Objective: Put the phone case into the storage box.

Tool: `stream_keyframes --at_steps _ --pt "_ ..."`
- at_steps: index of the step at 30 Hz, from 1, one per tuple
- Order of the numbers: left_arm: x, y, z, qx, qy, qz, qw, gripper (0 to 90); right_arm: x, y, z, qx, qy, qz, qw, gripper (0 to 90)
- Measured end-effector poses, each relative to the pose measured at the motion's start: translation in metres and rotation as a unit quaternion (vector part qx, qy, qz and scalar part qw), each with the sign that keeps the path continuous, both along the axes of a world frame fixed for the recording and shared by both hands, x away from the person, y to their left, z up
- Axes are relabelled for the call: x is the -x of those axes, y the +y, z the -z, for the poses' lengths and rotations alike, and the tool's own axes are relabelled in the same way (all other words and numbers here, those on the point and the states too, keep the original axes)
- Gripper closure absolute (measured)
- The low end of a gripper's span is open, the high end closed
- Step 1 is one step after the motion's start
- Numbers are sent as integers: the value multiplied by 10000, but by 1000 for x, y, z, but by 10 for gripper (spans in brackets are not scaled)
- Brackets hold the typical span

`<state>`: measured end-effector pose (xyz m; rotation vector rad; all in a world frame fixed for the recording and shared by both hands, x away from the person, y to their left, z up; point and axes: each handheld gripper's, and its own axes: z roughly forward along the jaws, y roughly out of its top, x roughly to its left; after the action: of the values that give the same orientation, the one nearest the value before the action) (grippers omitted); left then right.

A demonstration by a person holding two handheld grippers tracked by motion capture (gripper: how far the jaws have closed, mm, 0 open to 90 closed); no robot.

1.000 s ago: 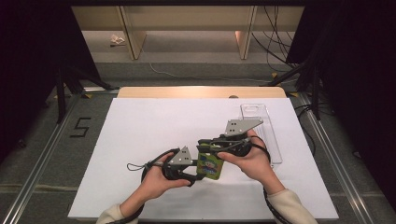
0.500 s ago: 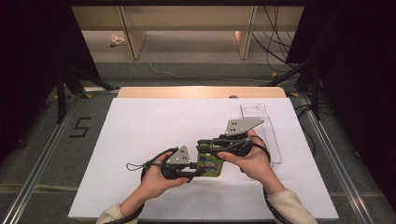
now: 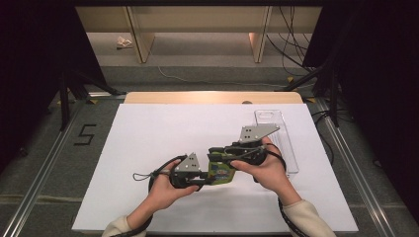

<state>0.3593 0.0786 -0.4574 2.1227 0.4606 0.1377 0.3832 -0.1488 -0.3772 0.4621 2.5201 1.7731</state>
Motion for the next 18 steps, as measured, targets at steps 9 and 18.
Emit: stream_keyframes --at_steps 9,18 --pt "0 1 -2 -31 44 -35 10000 777 0 0 0 -33 -6 -21 10000 769" --pt "-1 2 -3 -17 75 -84 9999 778 -1 -1 1 -67 -108 74 9999 701"
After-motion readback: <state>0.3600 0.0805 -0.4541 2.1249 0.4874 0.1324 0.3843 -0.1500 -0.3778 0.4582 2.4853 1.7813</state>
